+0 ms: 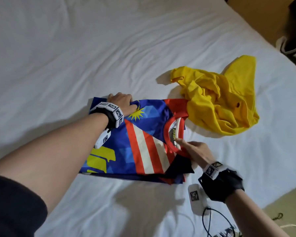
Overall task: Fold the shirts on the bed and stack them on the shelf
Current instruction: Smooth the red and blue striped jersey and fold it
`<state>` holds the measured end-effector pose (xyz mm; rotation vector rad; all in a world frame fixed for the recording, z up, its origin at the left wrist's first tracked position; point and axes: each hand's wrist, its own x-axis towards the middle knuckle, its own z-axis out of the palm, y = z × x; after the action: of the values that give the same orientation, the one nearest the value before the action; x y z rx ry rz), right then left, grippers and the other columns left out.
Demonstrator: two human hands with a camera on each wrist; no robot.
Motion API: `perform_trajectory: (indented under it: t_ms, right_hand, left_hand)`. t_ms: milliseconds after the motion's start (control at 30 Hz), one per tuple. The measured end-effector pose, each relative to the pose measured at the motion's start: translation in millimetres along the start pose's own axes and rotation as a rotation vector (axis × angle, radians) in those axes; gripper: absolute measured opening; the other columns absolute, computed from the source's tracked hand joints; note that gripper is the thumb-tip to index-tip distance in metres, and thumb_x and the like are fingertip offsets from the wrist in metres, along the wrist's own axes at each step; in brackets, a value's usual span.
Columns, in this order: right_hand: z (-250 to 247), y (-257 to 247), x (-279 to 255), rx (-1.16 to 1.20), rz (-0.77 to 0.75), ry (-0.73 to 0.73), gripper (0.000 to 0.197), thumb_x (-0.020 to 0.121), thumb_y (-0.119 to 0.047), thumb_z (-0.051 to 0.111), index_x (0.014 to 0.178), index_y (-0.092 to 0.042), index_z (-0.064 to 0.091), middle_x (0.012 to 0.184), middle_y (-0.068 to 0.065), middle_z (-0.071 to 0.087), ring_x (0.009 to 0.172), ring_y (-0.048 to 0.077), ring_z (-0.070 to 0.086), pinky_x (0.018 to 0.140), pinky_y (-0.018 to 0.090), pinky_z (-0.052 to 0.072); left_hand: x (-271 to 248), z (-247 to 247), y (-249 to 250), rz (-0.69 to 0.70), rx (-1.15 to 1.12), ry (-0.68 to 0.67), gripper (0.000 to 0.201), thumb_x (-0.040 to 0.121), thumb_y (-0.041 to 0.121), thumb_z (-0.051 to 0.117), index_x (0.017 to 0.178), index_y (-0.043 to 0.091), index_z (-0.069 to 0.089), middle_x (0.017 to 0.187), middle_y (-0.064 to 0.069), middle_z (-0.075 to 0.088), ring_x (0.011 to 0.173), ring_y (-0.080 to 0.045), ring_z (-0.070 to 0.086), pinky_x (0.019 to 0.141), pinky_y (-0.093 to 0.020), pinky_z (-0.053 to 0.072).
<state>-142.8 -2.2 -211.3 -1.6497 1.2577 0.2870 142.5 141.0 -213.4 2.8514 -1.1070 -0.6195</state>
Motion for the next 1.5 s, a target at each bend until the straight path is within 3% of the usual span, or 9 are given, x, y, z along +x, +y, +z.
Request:
perform_trajectory:
  t_ms: [233, 600, 767, 900, 1100, 1167, 1300, 1433, 1500]
  right_hand:
    - [30.6, 12.3, 11.3, -0.120, -0.027, -0.104, 0.019, 0.065, -0.028, 0.086, 0.068, -0.017, 0.071, 0.068, 0.001, 0.070, 0.069, 0.020, 0.066, 0.065, 0.030, 0.051]
    - [82.8, -119.6, 52.2, -0.073, -0.200, -0.020, 0.033, 0.069, -0.039, 0.083, 0.083, -0.014, 0.069, 0.073, 0.002, 0.064, 0.064, 0.013, 0.059, 0.055, 0.021, 0.044]
    - [125.7, -96.6, 1.8, 0.138, -0.021, 0.267, 0.071, 0.068, -0.064, 0.073, 0.116, -0.014, 0.057, 0.098, 0.003, 0.069, 0.104, 0.025, 0.063, 0.093, 0.035, 0.048]
    - [198.6, -67.5, -76.4, 0.053, -0.020, 0.015, 0.072, 0.062, -0.077, 0.068, 0.088, -0.009, 0.071, 0.086, 0.008, 0.073, 0.087, 0.029, 0.066, 0.081, 0.036, 0.049]
    - [271.1, -51.8, -115.9, -0.098, -0.085, -0.218, 0.033, 0.082, -0.037, 0.074, 0.095, -0.007, 0.066, 0.106, 0.017, 0.068, 0.103, 0.032, 0.062, 0.075, 0.032, 0.043]
    - [266.2, -42.7, -109.2, -0.124, -0.080, -0.258, 0.032, 0.081, -0.031, 0.075, 0.098, -0.006, 0.069, 0.102, 0.016, 0.070, 0.099, 0.032, 0.064, 0.078, 0.034, 0.047]
    - [215.3, -19.7, -98.2, -0.178, -0.108, -0.310, 0.010, 0.075, -0.025, 0.072, 0.066, -0.022, 0.068, 0.072, 0.005, 0.068, 0.075, 0.024, 0.064, 0.076, 0.045, 0.054]
    - [155.3, 12.5, -115.2, -0.210, -0.095, -0.332, 0.020, 0.085, -0.002, 0.062, 0.078, -0.019, 0.070, 0.059, -0.009, 0.064, 0.062, 0.014, 0.057, 0.064, 0.031, 0.046]
    - [143.9, 22.9, -128.3, -0.246, -0.094, -0.360, 0.016, 0.080, -0.005, 0.065, 0.084, -0.020, 0.068, 0.066, -0.008, 0.069, 0.068, 0.015, 0.063, 0.070, 0.035, 0.053]
  left_hand:
    - [-7.8, 2.0, -46.2, -0.015, 0.136, -0.092, 0.014, 0.087, 0.030, 0.052, 0.090, 0.016, 0.056, 0.108, -0.014, 0.065, 0.102, -0.036, 0.058, 0.079, -0.035, 0.039]
    - [-118.0, 23.5, -184.4, -0.633, -0.256, -0.064, 0.034, 0.089, 0.025, 0.058, 0.111, 0.000, 0.064, 0.115, -0.028, 0.064, 0.107, -0.043, 0.060, 0.088, -0.039, 0.048]
    - [-177.9, 47.2, -214.7, -0.820, -0.398, -0.040, 0.035, 0.091, 0.022, 0.058, 0.112, -0.007, 0.063, 0.115, -0.033, 0.062, 0.109, -0.044, 0.059, 0.086, -0.040, 0.046]
    - [-199.4, 61.2, -218.1, -0.858, -0.474, -0.039, 0.037, 0.091, 0.022, 0.056, 0.115, -0.006, 0.061, 0.120, -0.034, 0.059, 0.112, -0.046, 0.056, 0.089, -0.042, 0.044]
    - [-239.7, 76.7, -216.9, -0.918, -0.606, -0.010, 0.033, 0.091, 0.019, 0.054, 0.113, -0.005, 0.064, 0.121, -0.033, 0.059, 0.113, -0.046, 0.055, 0.090, -0.040, 0.043]
    - [-265.7, 84.4, -209.7, -0.965, -0.715, 0.016, 0.033, 0.090, 0.018, 0.056, 0.111, -0.005, 0.066, 0.119, -0.034, 0.059, 0.112, -0.047, 0.055, 0.089, -0.041, 0.043]
    - [-326.9, 109.0, -177.3, -0.960, -1.016, 0.080, 0.047, 0.070, 0.036, 0.065, 0.096, -0.003, 0.071, 0.101, -0.029, 0.068, 0.102, -0.043, 0.062, 0.084, -0.042, 0.046]
    - [-377.3, 135.0, -138.4, -0.881, -1.318, 0.100, 0.010, 0.075, 0.020, 0.074, 0.082, 0.013, 0.073, 0.074, -0.001, 0.074, 0.090, -0.030, 0.069, 0.077, -0.037, 0.048]
    - [-390.4, 136.5, -127.0, -0.824, -1.314, 0.091, 0.006, 0.078, 0.017, 0.076, 0.080, 0.013, 0.072, 0.062, 0.007, 0.070, 0.074, -0.016, 0.068, 0.068, -0.028, 0.047]
